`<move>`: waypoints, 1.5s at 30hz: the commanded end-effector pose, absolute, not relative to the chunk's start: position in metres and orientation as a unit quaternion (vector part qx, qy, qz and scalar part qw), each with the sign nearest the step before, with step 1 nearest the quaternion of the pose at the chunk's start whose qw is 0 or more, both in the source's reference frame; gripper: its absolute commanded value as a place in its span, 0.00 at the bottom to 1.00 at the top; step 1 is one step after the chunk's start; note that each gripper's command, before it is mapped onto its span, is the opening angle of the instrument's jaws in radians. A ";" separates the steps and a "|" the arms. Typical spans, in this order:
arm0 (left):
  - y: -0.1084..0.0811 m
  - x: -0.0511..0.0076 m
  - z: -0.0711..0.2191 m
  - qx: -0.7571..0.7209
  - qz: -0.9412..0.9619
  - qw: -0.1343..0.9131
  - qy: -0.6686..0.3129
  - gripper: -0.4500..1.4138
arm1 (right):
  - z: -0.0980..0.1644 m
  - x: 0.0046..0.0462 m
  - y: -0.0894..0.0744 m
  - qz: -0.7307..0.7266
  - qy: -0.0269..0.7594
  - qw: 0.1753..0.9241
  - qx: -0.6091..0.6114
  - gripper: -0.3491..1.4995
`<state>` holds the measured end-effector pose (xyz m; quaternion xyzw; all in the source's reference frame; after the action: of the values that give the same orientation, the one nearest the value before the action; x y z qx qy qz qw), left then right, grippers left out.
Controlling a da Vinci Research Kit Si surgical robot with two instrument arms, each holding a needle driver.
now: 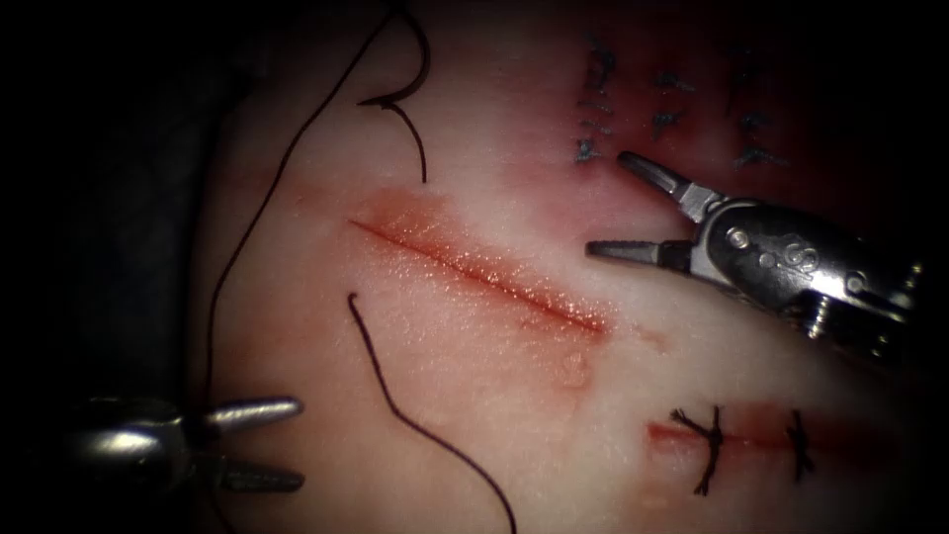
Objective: Wound Closure
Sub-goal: Grab a long length of suture.
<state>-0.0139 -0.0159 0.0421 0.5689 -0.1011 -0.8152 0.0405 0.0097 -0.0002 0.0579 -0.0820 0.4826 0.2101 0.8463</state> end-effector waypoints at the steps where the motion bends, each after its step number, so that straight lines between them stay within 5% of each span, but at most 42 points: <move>1: -0.016 -0.0148 0.042 0.568 -0.811 0.060 -0.124 0.44 | 0.058 0.0102 0.000 0.210 0.483 0.846 -0.082 0.91; 16: -0.017 -0.0208 0.041 0.534 -0.788 0.159 -0.263 0.62 | 0.059 0.0101 0.000 0.207 0.484 0.846 -0.086 0.92; 45: -0.018 -0.0259 0.046 0.471 -0.783 0.192 -0.358 0.63 | 0.059 0.0101 -0.001 0.204 0.485 0.846 -0.089 0.91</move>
<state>-0.0255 -0.0187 0.0455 0.4692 -0.3587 -0.7835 0.1932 0.0096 -0.0011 0.0588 -0.0882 0.4841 0.2049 0.8461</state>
